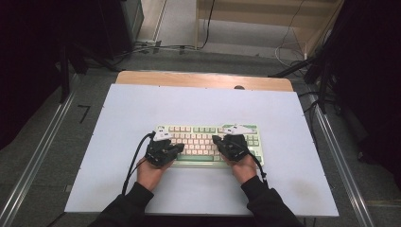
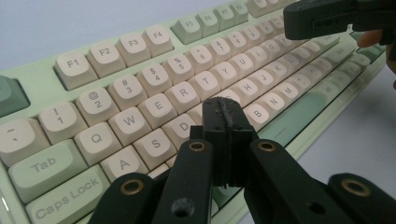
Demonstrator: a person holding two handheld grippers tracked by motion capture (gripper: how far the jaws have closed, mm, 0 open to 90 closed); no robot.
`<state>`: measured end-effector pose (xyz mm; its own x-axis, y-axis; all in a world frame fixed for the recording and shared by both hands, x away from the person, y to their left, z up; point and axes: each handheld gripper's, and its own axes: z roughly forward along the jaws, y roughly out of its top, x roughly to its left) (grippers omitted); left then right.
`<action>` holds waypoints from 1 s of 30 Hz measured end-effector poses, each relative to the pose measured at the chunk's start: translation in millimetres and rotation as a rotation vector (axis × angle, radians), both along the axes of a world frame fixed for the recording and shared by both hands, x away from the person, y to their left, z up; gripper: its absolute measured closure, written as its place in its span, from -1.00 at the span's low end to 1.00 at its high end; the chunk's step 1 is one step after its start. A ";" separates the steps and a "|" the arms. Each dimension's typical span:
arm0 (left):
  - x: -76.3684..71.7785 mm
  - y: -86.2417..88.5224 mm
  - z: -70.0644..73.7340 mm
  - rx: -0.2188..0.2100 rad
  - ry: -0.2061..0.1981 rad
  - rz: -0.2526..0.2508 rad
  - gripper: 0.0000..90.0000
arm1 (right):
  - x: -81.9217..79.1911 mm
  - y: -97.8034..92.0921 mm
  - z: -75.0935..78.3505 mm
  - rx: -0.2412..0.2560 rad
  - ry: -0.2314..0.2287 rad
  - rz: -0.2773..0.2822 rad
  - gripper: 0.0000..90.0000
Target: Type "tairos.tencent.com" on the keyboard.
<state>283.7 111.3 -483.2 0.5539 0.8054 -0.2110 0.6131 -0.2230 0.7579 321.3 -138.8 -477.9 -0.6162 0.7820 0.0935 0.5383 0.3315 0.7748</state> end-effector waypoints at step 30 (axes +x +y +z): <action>1.5 -5.4 -6.5 0.044 0.019 -0.013 1.00 | -0.8 0.3 1.4 0.005 0.000 0.001 0.94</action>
